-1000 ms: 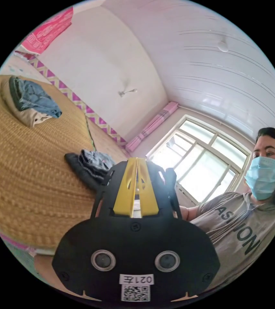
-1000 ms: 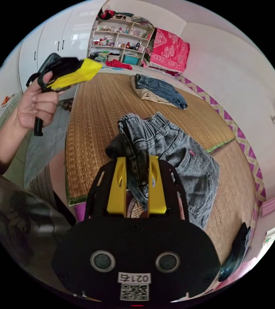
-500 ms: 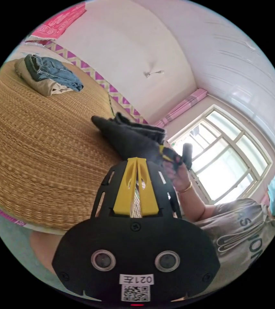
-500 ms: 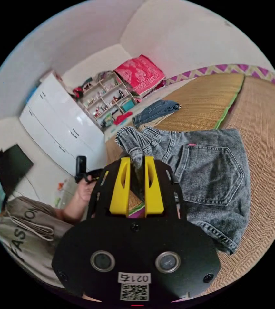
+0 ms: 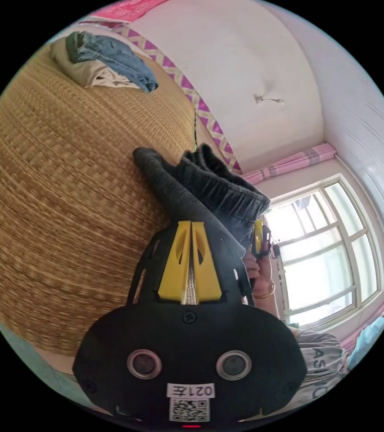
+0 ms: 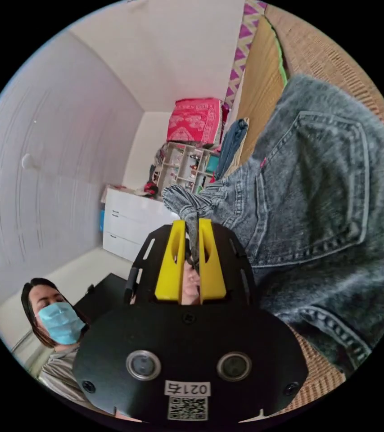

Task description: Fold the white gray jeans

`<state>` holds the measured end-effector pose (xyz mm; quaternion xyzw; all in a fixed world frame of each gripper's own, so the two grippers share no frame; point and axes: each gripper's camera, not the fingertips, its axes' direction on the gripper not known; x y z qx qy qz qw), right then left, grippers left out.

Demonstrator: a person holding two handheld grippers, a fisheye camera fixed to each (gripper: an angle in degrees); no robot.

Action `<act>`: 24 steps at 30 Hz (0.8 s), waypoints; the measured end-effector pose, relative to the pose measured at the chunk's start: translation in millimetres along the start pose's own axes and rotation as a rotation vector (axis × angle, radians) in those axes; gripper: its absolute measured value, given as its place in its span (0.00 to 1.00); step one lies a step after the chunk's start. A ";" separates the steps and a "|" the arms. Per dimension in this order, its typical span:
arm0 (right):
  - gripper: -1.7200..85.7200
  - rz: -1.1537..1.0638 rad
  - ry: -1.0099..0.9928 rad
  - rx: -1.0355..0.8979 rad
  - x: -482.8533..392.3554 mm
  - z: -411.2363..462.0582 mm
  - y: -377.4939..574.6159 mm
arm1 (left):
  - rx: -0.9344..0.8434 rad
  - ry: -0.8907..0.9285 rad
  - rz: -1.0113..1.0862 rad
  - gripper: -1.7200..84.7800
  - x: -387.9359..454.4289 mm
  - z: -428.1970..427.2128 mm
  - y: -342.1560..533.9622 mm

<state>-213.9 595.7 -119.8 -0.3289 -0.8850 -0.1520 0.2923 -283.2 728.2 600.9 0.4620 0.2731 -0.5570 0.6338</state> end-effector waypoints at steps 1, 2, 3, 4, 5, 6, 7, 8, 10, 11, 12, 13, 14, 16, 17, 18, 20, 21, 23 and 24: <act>0.06 -0.007 -0.013 0.063 4.1 -19.2 1.2 | -0.005 0.014 -0.008 0.01 -3.2 6.1 -5.1; 0.05 -0.020 -0.026 0.138 4.0 -45.6 2.7 | -0.007 0.019 -0.005 0.01 -2.9 9.4 -8.6; 0.05 -0.029 -0.031 0.179 2.9 -61.2 3.8 | -0.015 0.025 0.009 0.01 0.9 16.4 -17.8; 0.05 -0.049 -0.033 0.260 -0.9 -95.5 7.1 | -0.026 0.012 0.034 0.01 8.5 23.8 -29.9; 0.04 -0.073 -0.019 0.345 -6.4 -134.6 12.9 | -0.035 0.000 0.050 0.01 13.2 28.3 -37.5; 0.04 -0.088 -0.006 0.386 -9.8 -154.7 16.9 | -0.059 -0.034 0.087 0.01 22.4 38.7 -54.6; 0.04 -0.122 0.027 0.469 -16.7 -194.8 27.7 | -0.082 -0.071 0.121 0.01 29.8 50.8 -73.0; 0.04 -0.149 0.057 0.554 -21.6 -233.3 42.5 | -0.093 -0.086 0.134 0.01 32.2 57.2 -82.3; 0.03 -0.139 0.147 0.667 -21.2 -281.6 68.6 | -0.131 -0.138 0.159 0.01 31.0 82.4 -115.8; 0.03 -0.095 0.255 0.713 -12.2 -305.9 84.8 | -0.137 -0.144 0.157 0.01 27.9 88.1 -123.0; 0.03 -0.069 0.293 0.731 -4.2 -315.8 93.0 | -0.140 -0.147 0.157 0.01 21.4 96.3 -134.9; 0.03 -0.001 0.352 0.759 17.5 -332.3 109.7 | -0.148 -0.121 0.158 0.01 14.7 102.6 -143.7; 0.03 0.084 0.385 0.773 43.9 -343.3 127.0 | -0.155 -0.101 0.156 0.01 11.4 104.7 -146.8; 0.03 0.188 0.445 0.766 78.4 -347.9 151.0 | -0.169 -0.005 0.141 0.01 -0.2 105.1 -149.2; 0.03 0.204 0.439 0.751 96.4 -343.9 164.5 | -0.161 0.007 0.141 0.01 -2.3 101.8 -147.0; 0.03 0.188 0.408 0.766 101.9 -341.7 172.2 | -0.147 0.027 0.154 0.01 -5.6 92.7 -141.1; 0.03 0.139 0.379 0.788 103.3 -330.9 189.5 | -0.143 0.051 0.186 0.01 -11.8 74.0 -132.1; 0.03 0.133 0.391 0.786 102.2 -327.7 191.5 | -0.126 0.040 0.181 0.01 -19.9 58.0 -126.2; 0.03 0.142 0.395 0.793 104.7 -317.6 198.5 | -0.113 -0.005 0.128 0.01 -35.0 40.8 -121.3; 0.03 0.142 0.390 0.794 105.7 -315.6 199.3 | -0.133 -0.015 0.068 0.01 -44.2 40.0 -123.3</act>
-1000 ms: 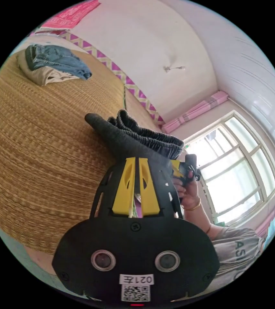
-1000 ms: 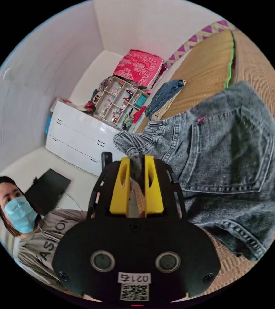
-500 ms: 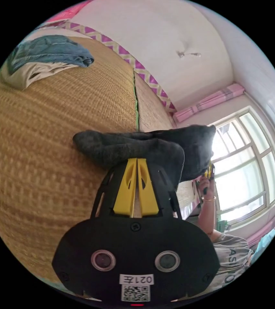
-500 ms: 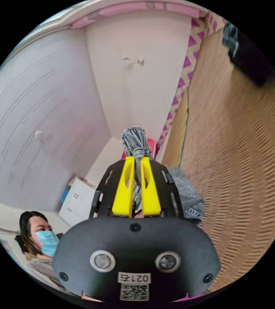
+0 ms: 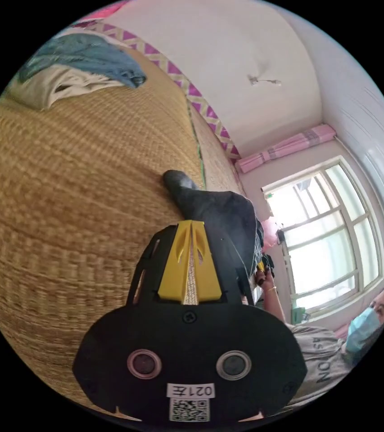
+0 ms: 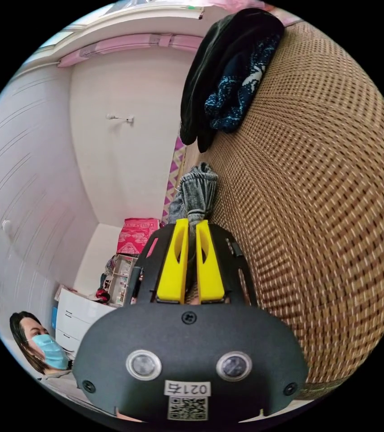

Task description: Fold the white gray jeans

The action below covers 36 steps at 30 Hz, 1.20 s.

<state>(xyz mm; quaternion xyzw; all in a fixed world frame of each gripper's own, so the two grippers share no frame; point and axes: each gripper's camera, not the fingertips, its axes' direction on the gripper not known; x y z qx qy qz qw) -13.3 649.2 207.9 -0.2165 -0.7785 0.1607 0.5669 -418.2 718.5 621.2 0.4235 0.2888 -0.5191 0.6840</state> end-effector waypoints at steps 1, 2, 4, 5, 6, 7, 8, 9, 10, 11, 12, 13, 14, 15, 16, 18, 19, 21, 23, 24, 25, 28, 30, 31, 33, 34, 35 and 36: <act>0.03 -0.004 -0.003 -0.005 -0.2 3.1 2.7 | -0.065 -0.013 -0.043 0.01 -4.6 9.3 -6.4; 0.03 -0.006 0.000 -0.010 -1.1 6.1 4.4 | -0.088 -0.013 -0.052 0.01 -4.3 14.6 -10.8; 0.03 -0.008 -0.011 -0.015 -3.1 10.1 6.0 | -0.149 -0.004 -0.089 0.01 4.3 41.7 -36.2; 0.03 -0.005 -0.013 -0.007 -5.4 10.8 7.1 | -0.154 -0.010 -0.085 0.01 8.8 47.4 -43.3; 0.03 -0.002 -0.015 -0.002 -6.5 10.4 7.3 | -0.166 -0.009 -0.078 0.01 18.5 60.0 -60.0; 0.03 0.001 -0.021 0.011 -9.2 7.9 6.6 | -0.184 0.008 -0.078 0.01 26.9 75.0 -77.5; 0.03 -0.008 -0.030 0.028 -13.5 3.6 4.9 | -0.194 0.017 -0.075 0.01 31.6 83.4 -86.3; 0.03 -0.014 -0.032 0.037 -16.1 0.7 3.6 | -0.213 0.027 -0.058 0.01 43.2 101.4 -103.7; 0.03 -0.036 -0.034 0.054 -22.6 -6.1 0.3 | -0.231 0.021 -0.036 0.01 56.5 119.4 -119.8; 0.03 -0.069 -0.031 0.072 -30.2 -14.4 -3.3 | -0.238 0.016 -0.016 0.01 64.9 128.4 -127.4; 0.03 -0.084 -0.022 0.084 -33.6 -18.9 -4.4 | -0.251 0.010 0.048 0.01 84.4 145.3 -139.9; 0.04 -0.100 -0.002 0.118 -38.1 -28.4 -5.3 | -0.254 -0.017 0.095 0.01 101.3 155.5 -148.0; 0.04 -0.089 0.017 0.138 -38.4 -36.0 -5.4 | -0.249 -0.031 0.112 0.01 108.0 157.7 -150.1; 0.04 -0.080 0.025 0.136 -37.7 -37.8 -5.3 | -0.239 -0.042 0.139 0.01 117.6 157.7 -151.8; 0.05 -0.063 0.036 0.112 -36.0 -37.2 -4.7 | -0.234 -0.042 0.152 0.01 122.4 152.5 -150.9; 0.07 -0.020 0.049 0.066 -32.6 -35.1 -0.8 | -0.210 -0.051 0.156 0.01 122.0 133.0 -143.3; 0.08 0.009 0.042 0.043 -32.0 -38.0 4.2 | -0.183 -0.045 0.161 0.01 119.9 112.9 -134.4; 0.10 0.019 0.024 0.058 -39.1 -51.2 17.7 | -0.156 -0.002 0.169 0.01 116.8 79.7 -115.4; 0.08 -0.055 0.107 0.179 -72.8 -72.4 48.5 | -0.150 0.020 0.207 0.01 122.4 46.8 -90.0; 0.08 -0.110 0.134 0.195 -87.8 -72.5 55.2 | -0.154 0.009 0.246 0.01 132.5 27.6 -71.4; 0.06 -0.246 0.180 0.202 -122.7 -62.5 65.5 | -0.150 -0.013 0.302 0.01 148.5 10.7 -52.3; 0.03 -0.639 0.163 0.036 -217.9 14.9 81.6 | -0.113 -0.077 0.459 0.01 203.6 -22.0 -1.3; 0.03 -0.785 0.176 -0.153 -265.7 84.4 87.2 | -0.089 -0.120 0.542 0.01 234.7 -35.4 25.8; 0.03 -0.826 0.226 -0.268 -287.9 132.2 89.9 | -0.074 -0.171 0.583 0.01 251.3 -42.5 42.4; 0.06 -0.769 0.359 -0.404 -301.3 199.4 85.2 | -0.049 -0.237 0.621 0.01 268.8 -56.8 66.3; 0.09 -0.739 0.392 -0.476 -303.1 235.1 80.8 | -0.030 -0.271 0.637 0.01 276.0 -69.1 82.7; 0.12 -0.696 0.439 -0.555 -301.3 266.6 74.6 | -0.019 -0.292 0.638 0.01 278.2 -76.0 90.2; 0.12 -0.679 0.462 -0.574 -300.2 279.3 72.0 | 0.027 -0.361 0.624 0.01 279.7 -94.5 106.1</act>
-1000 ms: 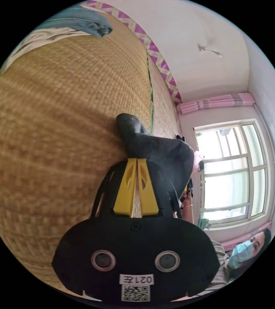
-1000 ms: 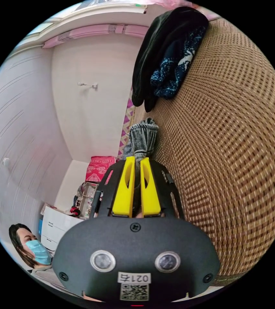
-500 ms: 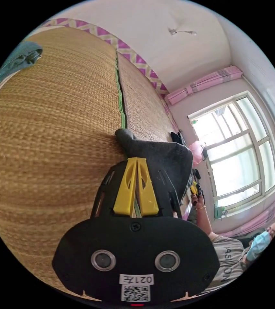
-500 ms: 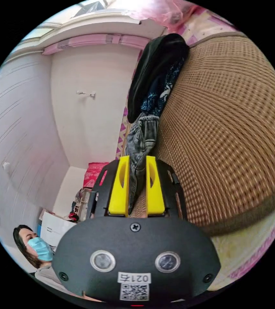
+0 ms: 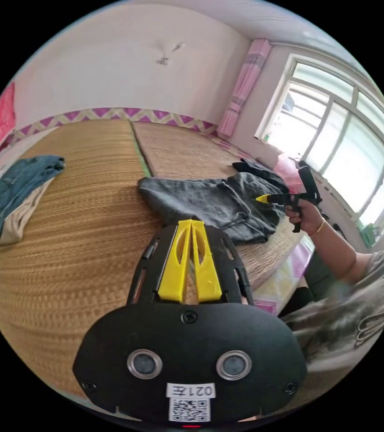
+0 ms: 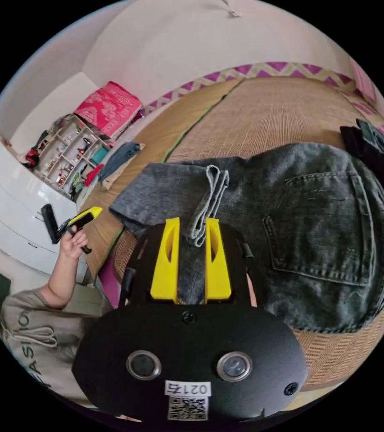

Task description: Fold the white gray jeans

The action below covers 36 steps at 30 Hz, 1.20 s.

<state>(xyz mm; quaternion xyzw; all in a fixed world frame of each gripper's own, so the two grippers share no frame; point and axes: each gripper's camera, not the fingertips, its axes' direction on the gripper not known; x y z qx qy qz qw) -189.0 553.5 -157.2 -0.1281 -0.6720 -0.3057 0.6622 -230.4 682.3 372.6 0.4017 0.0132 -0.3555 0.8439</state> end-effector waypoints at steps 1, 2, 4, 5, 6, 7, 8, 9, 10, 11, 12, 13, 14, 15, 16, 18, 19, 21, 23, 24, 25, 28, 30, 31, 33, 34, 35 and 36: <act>0.14 0.049 0.012 -0.037 2.9 14.4 -13.9 | 0.039 -0.090 -0.033 0.01 -1.0 -23.7 16.2; 0.15 0.098 0.002 -0.073 7.2 25.4 -23.8 | 0.064 -0.126 -0.050 0.01 -3.1 -36.4 25.1; 0.14 0.166 -0.001 -0.096 12.7 34.3 -32.1 | 0.142 -0.180 -0.098 0.01 -17.8 -83.6 60.4; 0.13 0.178 0.038 -0.066 10.7 28.9 -35.8 | 0.152 -0.184 -0.110 0.01 -22.8 -93.8 68.7; 0.13 0.178 0.039 -0.069 9.7 28.5 -38.4 | 0.161 -0.185 -0.142 0.01 -34.7 -112.4 84.5; 0.11 0.190 0.046 -0.063 8.3 24.9 -43.2 | 0.170 -0.168 -0.176 0.01 -48.2 -129.0 99.6; 0.09 0.194 0.056 -0.068 6.5 22.1 -48.9 | 0.174 -0.151 -0.192 0.01 -55.3 -136.4 106.9; 0.09 0.196 0.041 -0.073 6.0 21.1 -51.9 | 0.183 -0.119 -0.223 0.01 -68.8 -150.0 120.7; 0.07 0.223 0.029 -0.068 6.0 16.0 -57.1 | 0.200 -0.092 -0.255 0.01 -81.8 -163.4 134.6; 0.07 0.231 0.021 -0.064 2.6 7.7 -64.0 | 0.210 -0.078 -0.273 0.01 -88.4 -169.9 141.6; 0.07 0.234 0.016 -0.054 -0.5 1.0 -68.3 | 0.226 -0.046 -0.306 0.01 -101.3 -182.2 155.0; 0.07 0.213 -0.012 -0.006 -13.6 -18.3 -79.2 | 0.243 -0.020 -0.331 0.01 -112.7 -194.4 167.8; 0.06 0.171 -0.055 0.023 -35.4 -37.0 -95.4 | 0.252 -0.010 -0.342 0.01 -117.5 -200.2 173.8; 0.06 0.142 -0.073 0.030 -49.6 -45.0 -105.3 | 0.271 0.010 -0.361 0.01 -126.2 -212.3 186.2; 0.06 0.071 -0.103 0.034 -84.1 -57.0 -127.7 | 0.295 0.026 -0.373 0.01 -132.0 -224.5 197.9; 0.06 -0.053 -0.140 0.019 -147.4 -62.2 -163.6 | 0.329 0.046 -0.379 0.01 -135.9 -241.7 211.9; 0.06 -0.140 -0.162 -0.003 -197.0 -55.7 -187.2 | 0.347 0.051 -0.377 0.01 -135.2 -251.7 218.1; 0.07 -0.274 -0.195 -0.048 -275.9 -32.3 -217.7 | 0.359 0.061 -0.368 0.01 -131.1 -263.8 222.5; 0.07 -0.395 -0.229 -0.101 -369.0 16.2 -248.0 | 0.367 0.072 -0.365 0.01 -125.6 -272.4 223.4; 0.07 -0.415 -0.232 -0.118 -389.2 31.8 -253.8 | 0.372 0.079 -0.363 0.01 -122.3 -276.2 223.0; 0.07 -0.458 -0.223 -0.161 -425.6 66.0 -262.1 | 0.370 0.083 -0.363 0.01 -119.1 -278.5 221.7; 0.12 -0.451 -0.211 -0.263 -469.5 143.0 -262.3 | 0.344 0.059 -0.352 0.01 -112.0 -281.7 216.8; 0.14 -0.375 -0.352 -0.300 -463.2 156.1 -255.9 | 0.322 0.037 -0.349 0.01 -110.8 -282.2 214.4; 0.14 -0.344 -0.474 -0.302 -452.8 149.1 -250.1 | 0.309 0.035 -0.347 0.01 -111.8 -281.4 212.4; 0.14 -0.347 -0.533 -0.288 -433.1 123.4 -241.1 | 0.307 0.035 -0.343 0.01 -114.3 -279.1 208.3; 0.13 -0.379 -0.517 -0.267 -417.5 98.4 -234.9 | 0.309 0.035 -0.335 0.01 -116.0 -275.3 202.4; 0.12 -0.418 -0.456 -0.235 -400.0 69.9 -228.5 | 0.307 0.035 -0.328 0.01 -116.8 -272.3 197.7; 0.12 -0.440 -0.411 -0.217 -390.3 54.3 -225.2 | 0.305 0.041 -0.300 0.01 -117.1 -264.6 185.1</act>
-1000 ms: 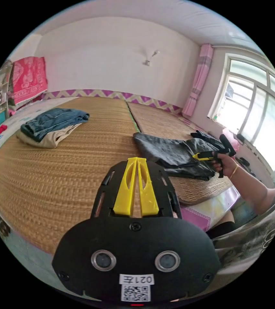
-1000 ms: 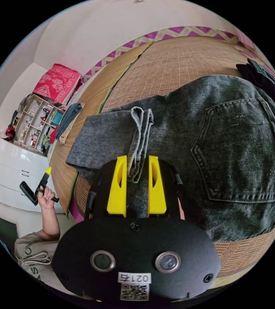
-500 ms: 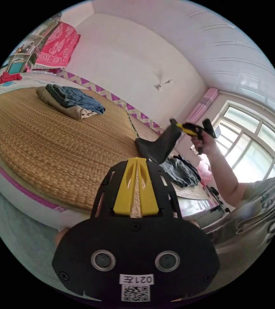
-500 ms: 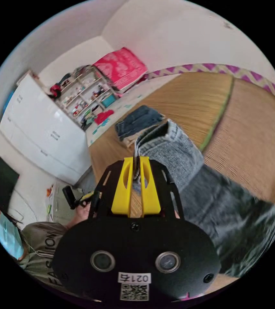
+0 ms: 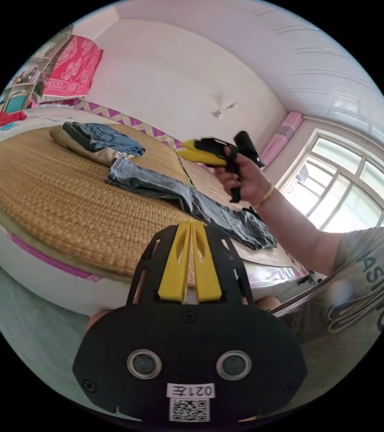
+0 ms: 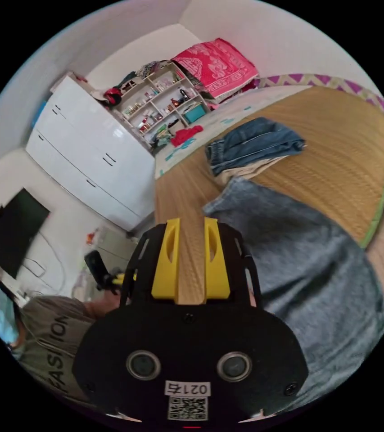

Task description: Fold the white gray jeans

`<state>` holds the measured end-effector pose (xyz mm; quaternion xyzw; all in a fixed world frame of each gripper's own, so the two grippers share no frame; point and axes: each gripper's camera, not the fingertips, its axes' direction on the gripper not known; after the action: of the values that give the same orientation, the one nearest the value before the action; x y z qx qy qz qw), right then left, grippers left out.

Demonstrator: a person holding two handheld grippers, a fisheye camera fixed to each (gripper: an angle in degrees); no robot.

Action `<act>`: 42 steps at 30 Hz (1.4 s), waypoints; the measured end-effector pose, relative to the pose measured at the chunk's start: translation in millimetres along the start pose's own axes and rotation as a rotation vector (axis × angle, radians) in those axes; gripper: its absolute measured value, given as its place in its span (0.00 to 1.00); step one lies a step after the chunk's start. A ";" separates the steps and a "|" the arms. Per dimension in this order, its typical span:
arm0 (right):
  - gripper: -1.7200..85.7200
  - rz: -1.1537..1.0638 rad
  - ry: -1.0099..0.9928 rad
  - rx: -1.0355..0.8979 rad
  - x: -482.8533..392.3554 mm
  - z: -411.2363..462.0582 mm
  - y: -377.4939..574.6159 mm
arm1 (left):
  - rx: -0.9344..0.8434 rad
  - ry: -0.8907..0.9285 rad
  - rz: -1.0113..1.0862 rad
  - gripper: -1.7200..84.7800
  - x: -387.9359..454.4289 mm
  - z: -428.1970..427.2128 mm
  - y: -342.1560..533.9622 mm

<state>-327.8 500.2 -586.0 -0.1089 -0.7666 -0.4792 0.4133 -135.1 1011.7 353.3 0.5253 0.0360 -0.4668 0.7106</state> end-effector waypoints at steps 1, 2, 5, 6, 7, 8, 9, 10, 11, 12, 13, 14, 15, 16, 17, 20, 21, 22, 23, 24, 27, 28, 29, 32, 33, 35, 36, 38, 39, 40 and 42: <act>0.11 -0.037 0.113 0.010 0.6 -33.9 19.3 | -0.003 0.007 0.038 0.02 5.3 14.4 -11.8; 0.11 -0.080 0.246 0.028 1.0 -69.2 40.4 | -0.007 0.007 0.060 0.02 8.6 23.3 -18.7; 0.10 -0.182 0.620 0.048 6.9 -147.3 95.0 | -0.051 0.014 0.191 0.04 30.8 81.2 -59.5; 0.10 -0.198 0.686 0.044 10.7 -160.8 105.7 | -0.088 0.014 0.249 0.06 41.2 111.3 -78.4; 0.09 -0.217 0.812 0.021 22.3 -185.6 125.3 | -0.135 -0.001 0.293 0.07 51.0 142.9 -97.9; 0.09 -0.219 0.910 -0.019 38.5 -208.4 142.0 | -0.161 -0.018 0.310 0.07 55.6 159.5 -108.9; 0.09 -0.224 0.942 -0.053 47.7 -218.5 149.3 | -0.194 -0.041 0.352 0.05 65.7 190.5 -129.6; 0.10 -0.224 0.994 -0.136 68.2 -236.8 161.6 | -0.209 -0.015 0.388 0.04 75.1 219.1 -150.6; 0.10 -0.223 1.012 -0.223 88.7 -252.7 171.7 | -0.216 -0.011 0.397 0.03 78.8 233.5 -161.4; 0.11 -0.226 1.020 -0.265 98.8 -259.7 176.6 | -0.249 -0.017 0.420 0.02 86.1 264.4 -182.9; 0.11 -0.228 1.028 -0.333 117.9 -271.9 185.0 | -0.292 -0.024 0.454 0.02 92.7 295.6 -202.7; 0.11 -0.220 1.011 -0.400 136.6 -282.1 190.5 | -0.309 -0.025 0.469 0.01 95.5 311.0 -212.4; 0.11 -0.216 0.997 -0.430 145.2 -286.5 192.1 | -0.354 -0.018 0.490 0.01 98.3 342.3 -231.3; 0.11 -0.204 0.942 -0.462 160.5 -296.6 192.8 | -0.420 -0.044 0.495 0.01 97.8 375.2 -250.0; 0.11 -0.186 0.898 -0.468 174.3 -307.1 189.8 | -0.445 -0.049 0.504 0.01 97.6 390.6 -258.6; 0.13 -0.183 0.865 -0.506 203.9 -324.5 181.1 | -0.541 -0.038 0.536 0.01 94.9 456.0 -298.7; 0.13 -0.183 0.853 -0.522 209.4 -326.6 179.6 | -0.570 -0.045 0.559 0.02 95.9 477.0 -313.9; 0.13 -0.176 0.814 -0.543 220.0 -331.0 176.9 | -0.596 -0.057 0.597 0.03 98.0 495.7 -327.4; 0.14 -0.170 0.777 -0.567 229.2 -334.1 174.9 | -0.612 -0.063 0.611 0.04 98.4 505.3 -333.9; 0.13 -0.167 0.758 -0.577 233.3 -335.8 174.2 | -0.652 -0.072 0.632 0.07 97.2 524.9 -346.5; 0.09 -0.140 0.664 -0.594 246.5 -347.8 170.7 | -0.753 -0.067 0.652 0.14 84.0 571.4 -372.8; 0.07 -0.169 0.669 -0.592 242.7 -352.4 172.8 | -0.800 -0.048 0.659 0.16 77.7 587.9 -379.0; 0.06 -0.208 0.671 -0.572 235.5 -358.1 177.0 | -0.823 -0.050 0.661 0.17 74.6 596.1 -381.7; 0.04 -0.245 0.681 -0.507 220.3 -373.9 193.6 | -0.898 -0.075 0.707 0.20 70.7 626.6 -391.6; 0.03 -0.250 0.686 -0.494 217.2 -377.0 198.0 | -0.912 -0.067 0.729 0.20 73.6 634.1 -395.4; 0.03 -0.258 0.702 -0.427 204.9 -391.4 216.0 | -0.925 -0.074 0.767 0.20 79.0 643.6 -399.5; 0.03 -0.260 0.702 -0.413 201.9 -395.0 220.6 | -0.940 -0.070 0.777 0.18 81.2 649.1 -401.8; 0.03 -0.263 0.701 -0.356 191.9 -408.7 239.0 | -0.968 -0.045 0.784 0.13 82.8 654.0 -404.3; 0.02 -0.262 0.699 -0.345 190.2 -411.6 243.5 | -0.972 -0.028 0.806 0.09 84.5 652.1 -403.8; 0.02 -0.257 0.694 -0.327 187.3 -416.8 251.9 | -0.957 -0.036 0.822 0.06 86.2 646.5 -405.3; 0.02 -0.256 0.688 -0.297 181.7 -424.1 264.6 | -0.912 -0.037 0.827 0.03 89.4 628.8 -412.3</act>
<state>-69.6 245.6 -196.9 0.0958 -0.5131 -0.6411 0.5626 -650.1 460.1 291.2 0.1308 0.0131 -0.0988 0.9864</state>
